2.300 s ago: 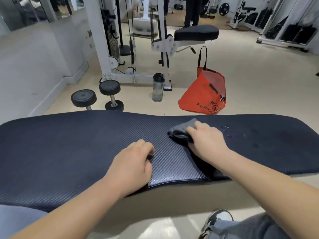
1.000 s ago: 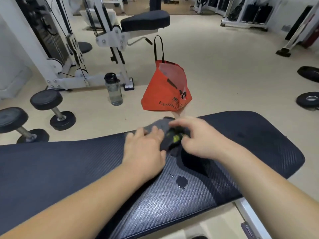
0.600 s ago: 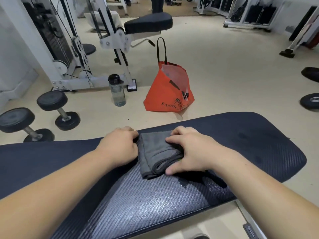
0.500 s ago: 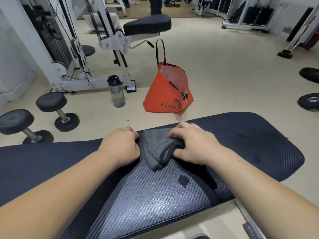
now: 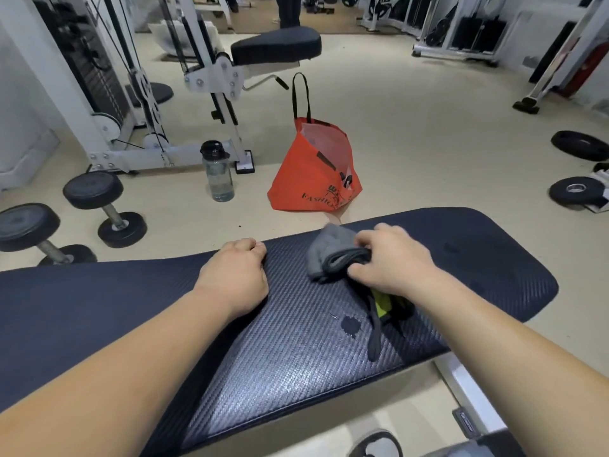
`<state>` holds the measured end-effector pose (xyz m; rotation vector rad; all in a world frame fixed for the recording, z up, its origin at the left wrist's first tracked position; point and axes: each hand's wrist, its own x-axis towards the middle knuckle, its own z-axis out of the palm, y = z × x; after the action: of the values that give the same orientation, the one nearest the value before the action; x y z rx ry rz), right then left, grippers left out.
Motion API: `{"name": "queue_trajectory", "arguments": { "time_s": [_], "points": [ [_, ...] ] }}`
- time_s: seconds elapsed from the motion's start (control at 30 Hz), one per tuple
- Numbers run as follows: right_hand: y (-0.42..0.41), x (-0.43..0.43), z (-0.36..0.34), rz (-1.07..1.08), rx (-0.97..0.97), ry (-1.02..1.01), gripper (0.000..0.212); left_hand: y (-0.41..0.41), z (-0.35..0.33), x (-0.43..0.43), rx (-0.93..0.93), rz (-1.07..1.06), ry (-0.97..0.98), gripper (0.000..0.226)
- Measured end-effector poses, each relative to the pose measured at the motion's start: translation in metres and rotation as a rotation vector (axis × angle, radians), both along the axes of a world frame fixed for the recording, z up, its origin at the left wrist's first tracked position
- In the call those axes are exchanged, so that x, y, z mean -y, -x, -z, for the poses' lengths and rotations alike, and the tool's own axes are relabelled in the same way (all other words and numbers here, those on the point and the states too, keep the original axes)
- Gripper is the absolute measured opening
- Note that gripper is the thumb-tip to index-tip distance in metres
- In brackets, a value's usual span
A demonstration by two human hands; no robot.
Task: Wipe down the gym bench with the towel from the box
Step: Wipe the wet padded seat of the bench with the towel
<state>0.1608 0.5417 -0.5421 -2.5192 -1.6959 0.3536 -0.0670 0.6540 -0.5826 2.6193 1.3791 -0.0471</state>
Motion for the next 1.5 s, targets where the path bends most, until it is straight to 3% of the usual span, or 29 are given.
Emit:
{"name": "queue_trajectory", "arguments": {
  "time_s": [0.1, 0.3, 0.37, 0.43, 0.5, 0.57, 0.63, 0.8, 0.97, 1.07, 1.23, 1.33, 1.5],
  "points": [
    [0.002, 0.004, 0.001, -0.009, 0.005, -0.034, 0.025, 0.0, 0.0, 0.002, 0.028, -0.013, 0.023, 0.05],
    [0.056, 0.041, -0.001, -0.408, -0.071, 0.023, 0.035, 0.003, 0.0, 0.0, 0.075, -0.046, 0.04, 0.057],
    [0.043, 0.054, -0.006, -0.368, -0.056, 0.104, 0.038, 0.001, -0.001, 0.004, 0.045, -0.036, 0.03, 0.064],
    [0.017, 0.062, -0.007, -0.199, -0.044, 0.146, 0.037, 0.0, -0.002, 0.011, 0.017, -0.024, 0.005, 0.075],
    [-0.004, 0.065, -0.006, 0.017, -0.028, 0.09, 0.031, -0.002, -0.003, 0.015, 0.02, -0.026, -0.001, 0.081],
    [-0.003, 0.06, -0.003, 0.088, 0.046, 0.019, 0.027, -0.001, -0.005, 0.016, 0.037, -0.036, 0.015, 0.08],
    [0.019, 0.057, 0.001, 0.025, 0.092, -0.019, 0.025, -0.001, -0.007, 0.016, 0.053, -0.037, 0.027, 0.073],
    [0.059, 0.051, 0.002, -0.23, -0.083, 0.023, 0.026, 0.007, -0.005, 0.002, 0.085, -0.023, 0.093, 0.056],
    [0.027, 0.013, 0.004, 0.098, 0.005, -0.021, 0.028, 0.027, -0.013, -0.008, 0.166, 0.018, 0.16, 0.05],
    [0.043, -0.014, 0.013, 0.122, 0.073, -0.043, 0.034, 0.047, -0.013, -0.005, 0.263, -0.051, 0.111, 0.056],
    [0.105, -0.054, 0.019, -0.218, -0.014, -0.151, 0.037, 0.071, -0.016, -0.004, 0.326, -0.093, 0.087, 0.062],
    [0.108, -0.066, 0.012, -0.403, -0.059, -0.094, 0.042, 0.079, -0.02, -0.006, 0.357, -0.116, 0.066, 0.064],
    [0.076, -0.075, 0.017, -0.032, 0.137, -0.076, 0.036, 0.08, -0.027, -0.008, 0.337, -0.1, 0.058, 0.062]
  ]
}}
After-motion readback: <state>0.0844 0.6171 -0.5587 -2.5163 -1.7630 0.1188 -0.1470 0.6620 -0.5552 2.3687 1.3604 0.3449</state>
